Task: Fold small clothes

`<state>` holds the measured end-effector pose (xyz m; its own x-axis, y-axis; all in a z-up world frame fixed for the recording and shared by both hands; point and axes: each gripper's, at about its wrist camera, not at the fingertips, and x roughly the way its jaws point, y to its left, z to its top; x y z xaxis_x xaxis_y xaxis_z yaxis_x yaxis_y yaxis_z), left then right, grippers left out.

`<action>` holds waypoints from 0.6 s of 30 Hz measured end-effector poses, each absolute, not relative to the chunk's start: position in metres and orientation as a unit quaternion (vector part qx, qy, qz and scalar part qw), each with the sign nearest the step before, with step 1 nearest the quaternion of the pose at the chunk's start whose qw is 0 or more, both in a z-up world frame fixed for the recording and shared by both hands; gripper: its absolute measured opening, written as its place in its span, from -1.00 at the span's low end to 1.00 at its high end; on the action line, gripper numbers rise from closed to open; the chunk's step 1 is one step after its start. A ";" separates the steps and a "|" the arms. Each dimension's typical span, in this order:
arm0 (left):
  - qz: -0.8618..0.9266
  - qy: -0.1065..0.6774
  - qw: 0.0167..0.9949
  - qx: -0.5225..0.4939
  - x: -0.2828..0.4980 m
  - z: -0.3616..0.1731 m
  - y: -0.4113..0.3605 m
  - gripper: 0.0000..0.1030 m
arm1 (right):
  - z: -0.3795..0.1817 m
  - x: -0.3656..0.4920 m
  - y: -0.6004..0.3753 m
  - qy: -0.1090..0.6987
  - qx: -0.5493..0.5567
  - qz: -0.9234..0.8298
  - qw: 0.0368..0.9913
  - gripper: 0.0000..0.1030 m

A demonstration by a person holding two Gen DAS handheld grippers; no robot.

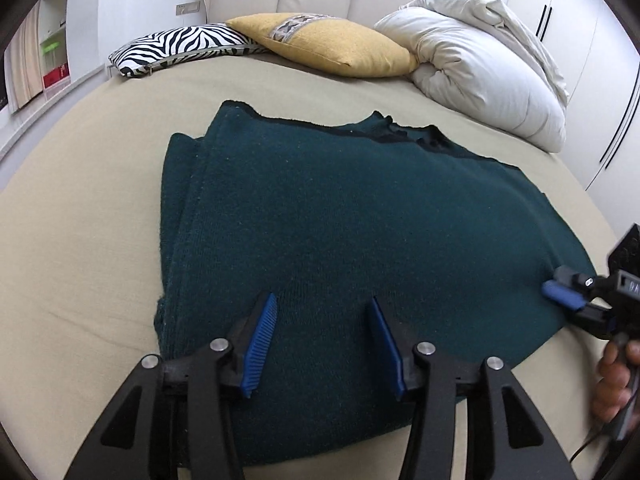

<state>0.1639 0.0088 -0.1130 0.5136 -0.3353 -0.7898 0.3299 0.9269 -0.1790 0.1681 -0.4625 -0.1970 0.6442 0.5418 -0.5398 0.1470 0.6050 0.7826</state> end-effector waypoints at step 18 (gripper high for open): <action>-0.190 0.452 0.871 -0.004 0.164 -0.116 0.008 0.01 | -0.139 0.085 -0.555 0.315 0.446 -0.056 0.836 -0.41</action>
